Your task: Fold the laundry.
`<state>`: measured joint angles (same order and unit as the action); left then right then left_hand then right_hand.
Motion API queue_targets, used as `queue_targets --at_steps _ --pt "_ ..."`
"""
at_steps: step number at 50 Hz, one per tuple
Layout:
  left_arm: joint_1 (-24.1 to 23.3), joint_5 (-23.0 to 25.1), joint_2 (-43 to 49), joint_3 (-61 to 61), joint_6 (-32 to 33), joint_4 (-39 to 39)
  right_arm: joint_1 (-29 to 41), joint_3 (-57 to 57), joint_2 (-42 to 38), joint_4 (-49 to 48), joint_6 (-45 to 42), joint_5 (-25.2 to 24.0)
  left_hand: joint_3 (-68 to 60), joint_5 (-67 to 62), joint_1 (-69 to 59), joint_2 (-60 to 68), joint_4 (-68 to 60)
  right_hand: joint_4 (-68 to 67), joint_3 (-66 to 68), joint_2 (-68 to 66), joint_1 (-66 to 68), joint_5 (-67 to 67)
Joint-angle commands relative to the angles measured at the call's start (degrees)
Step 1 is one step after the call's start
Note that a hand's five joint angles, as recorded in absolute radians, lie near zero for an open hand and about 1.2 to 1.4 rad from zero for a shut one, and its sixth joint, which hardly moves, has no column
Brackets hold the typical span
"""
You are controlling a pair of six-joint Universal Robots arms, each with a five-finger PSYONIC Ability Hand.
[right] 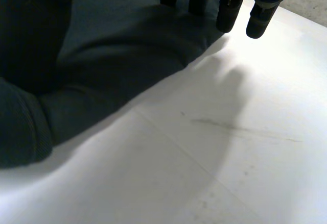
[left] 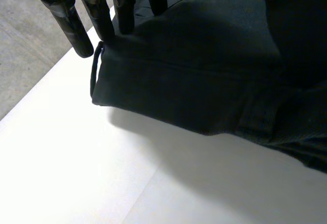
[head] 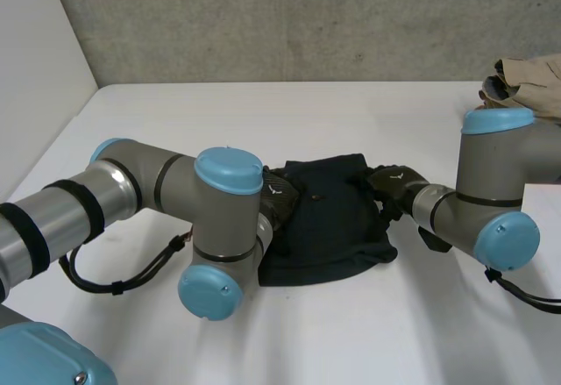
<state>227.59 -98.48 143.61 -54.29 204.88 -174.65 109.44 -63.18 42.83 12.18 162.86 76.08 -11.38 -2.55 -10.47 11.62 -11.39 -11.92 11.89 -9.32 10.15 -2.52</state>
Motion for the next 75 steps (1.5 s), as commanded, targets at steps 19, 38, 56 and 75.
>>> queue_targets --at_steps 19,38,56,75 --pt "3.82 13.37 -29.43 -14.07 -11.15 -6.67 3.76 -34.07 33.71 -28.14 -2.98 2.85 1.00 2.17 0.09 -1.24 1.01 1.92 -1.89 -0.68 -0.15 2.52" --pt "10.16 29.40 -32.96 -23.32 -18.02 -6.58 8.77 -47.83 20.46 -50.49 -12.82 -0.05 -0.52 0.66 -1.43 0.27 -0.51 1.92 -1.89 -0.68 -0.15 2.52" --pt "9.89 29.22 -32.96 -23.41 -18.11 -6.76 9.13 -37.63 12.19 -51.73 -15.64 0.12 -0.52 0.66 -1.43 0.27 -0.51 -4.04 4.07 -6.65 5.81 -3.45" --pt "9.72 29.22 -33.05 -23.41 -18.11 -6.76 9.04 -24.45 5.68 -45.76 -15.29 -0.49 -0.68 0.49 -1.60 0.44 -0.68 -68.08 68.11 -70.68 69.85 -67.48"
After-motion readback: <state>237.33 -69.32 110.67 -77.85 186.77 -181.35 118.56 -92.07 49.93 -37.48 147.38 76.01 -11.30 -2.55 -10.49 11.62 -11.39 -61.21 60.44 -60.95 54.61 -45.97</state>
